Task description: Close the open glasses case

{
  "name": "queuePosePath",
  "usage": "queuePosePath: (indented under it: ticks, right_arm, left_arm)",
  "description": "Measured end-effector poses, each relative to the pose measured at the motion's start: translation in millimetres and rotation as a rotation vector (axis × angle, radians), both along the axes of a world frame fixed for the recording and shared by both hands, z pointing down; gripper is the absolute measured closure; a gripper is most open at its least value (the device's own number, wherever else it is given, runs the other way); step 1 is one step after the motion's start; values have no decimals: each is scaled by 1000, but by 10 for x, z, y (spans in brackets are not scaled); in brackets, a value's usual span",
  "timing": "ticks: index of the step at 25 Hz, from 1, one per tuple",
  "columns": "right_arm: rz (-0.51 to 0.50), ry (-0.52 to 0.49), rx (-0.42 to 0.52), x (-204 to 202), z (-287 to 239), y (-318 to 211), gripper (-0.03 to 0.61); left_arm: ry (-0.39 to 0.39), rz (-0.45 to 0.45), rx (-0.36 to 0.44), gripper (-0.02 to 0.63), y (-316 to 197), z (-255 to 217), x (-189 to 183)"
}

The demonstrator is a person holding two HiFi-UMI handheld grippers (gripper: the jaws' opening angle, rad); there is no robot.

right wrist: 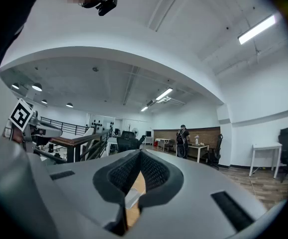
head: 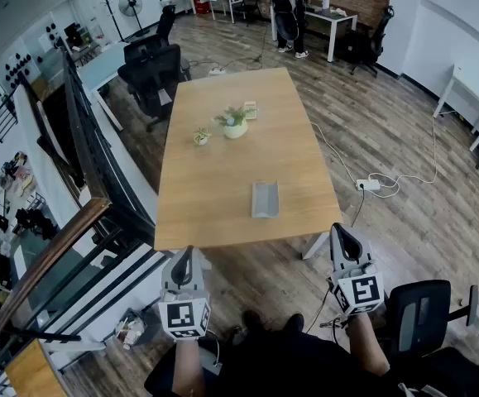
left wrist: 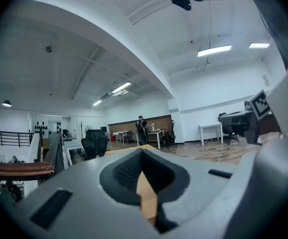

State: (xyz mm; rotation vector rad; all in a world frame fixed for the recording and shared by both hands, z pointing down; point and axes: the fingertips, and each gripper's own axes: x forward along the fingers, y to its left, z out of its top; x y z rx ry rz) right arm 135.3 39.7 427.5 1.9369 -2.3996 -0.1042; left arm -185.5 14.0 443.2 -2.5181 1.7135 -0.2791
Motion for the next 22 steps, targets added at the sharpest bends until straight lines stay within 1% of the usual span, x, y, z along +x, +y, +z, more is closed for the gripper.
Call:
queuePosePath:
  ticks: [10,13,15,19,22]
  right_arm:
    - [-11,8,3,37,-1,-72,565]
    - [-29,-28,24,59,-59,-31,565]
    - [-32,-38,25,86,-49,-12,565]
    - [-39,-27,14,125,19,6,565]
    - [-41,-43,-9,155,115,9,565]
  left_arm:
    - [4,36,-4,615,-102,12,179]
    - [0,40,2,615,-66,-8,233]
    - [3,38,3,615,-45,-10,259]
    - [41,10,14,615,12,-52,273]
    - [41,13,8,615,44,-64,322]
